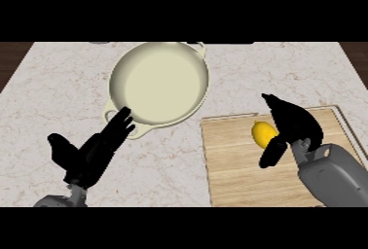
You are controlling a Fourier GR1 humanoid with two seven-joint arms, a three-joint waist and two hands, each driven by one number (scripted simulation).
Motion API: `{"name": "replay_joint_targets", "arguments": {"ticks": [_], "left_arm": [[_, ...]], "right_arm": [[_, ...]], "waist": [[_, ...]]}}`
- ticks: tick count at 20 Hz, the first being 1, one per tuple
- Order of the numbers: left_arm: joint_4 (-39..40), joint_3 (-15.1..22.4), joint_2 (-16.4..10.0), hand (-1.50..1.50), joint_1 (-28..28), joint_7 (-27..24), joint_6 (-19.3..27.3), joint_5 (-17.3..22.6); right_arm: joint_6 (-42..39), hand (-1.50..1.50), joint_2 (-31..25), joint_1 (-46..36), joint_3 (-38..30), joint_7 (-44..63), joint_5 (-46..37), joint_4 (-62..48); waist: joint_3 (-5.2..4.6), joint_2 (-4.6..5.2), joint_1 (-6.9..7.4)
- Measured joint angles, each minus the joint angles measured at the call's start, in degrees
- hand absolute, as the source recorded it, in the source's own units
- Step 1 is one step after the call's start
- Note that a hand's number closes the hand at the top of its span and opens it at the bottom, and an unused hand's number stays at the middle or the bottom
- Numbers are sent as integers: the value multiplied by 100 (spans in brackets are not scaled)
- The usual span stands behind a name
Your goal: Pick the lemon from the tray and place it in the pot
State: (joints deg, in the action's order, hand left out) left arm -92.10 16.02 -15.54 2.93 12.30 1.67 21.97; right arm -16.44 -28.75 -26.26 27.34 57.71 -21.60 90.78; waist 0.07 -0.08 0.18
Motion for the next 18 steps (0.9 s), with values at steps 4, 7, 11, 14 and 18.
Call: {"name": "replay_joint_targets", "arguments": {"ticks": [4, 7, 11, 14, 18], "left_arm": [[-215, -129, -10, 0, -130, 175, -98, 0], [-192, -184, 31, 0, -227, 102, -216, -69], [-210, -218, 192, 0, -137, 265, -150, -211], [-250, -287, 274, 0, -125, 366, -192, -282], [-367, -399, 307, 0, -242, 430, -310, -308]], "right_arm": [[-105, -150, 196, 66, -165, -140, -262, -203], [-181, -150, 342, 115, -258, -225, -450, -368], [-296, -150, 473, 178, -429, -398, -706, -629], [-436, -150, 603, 156, -609, -519, -899, -789], [-558, 150, 804, 276, -799, -715, -1001, -769]], "waist": [[-5, 2, 5], [-5, 5, 4], [-6, 6, -2], [-6, 6, -2], [-6, 6, -1]]}}
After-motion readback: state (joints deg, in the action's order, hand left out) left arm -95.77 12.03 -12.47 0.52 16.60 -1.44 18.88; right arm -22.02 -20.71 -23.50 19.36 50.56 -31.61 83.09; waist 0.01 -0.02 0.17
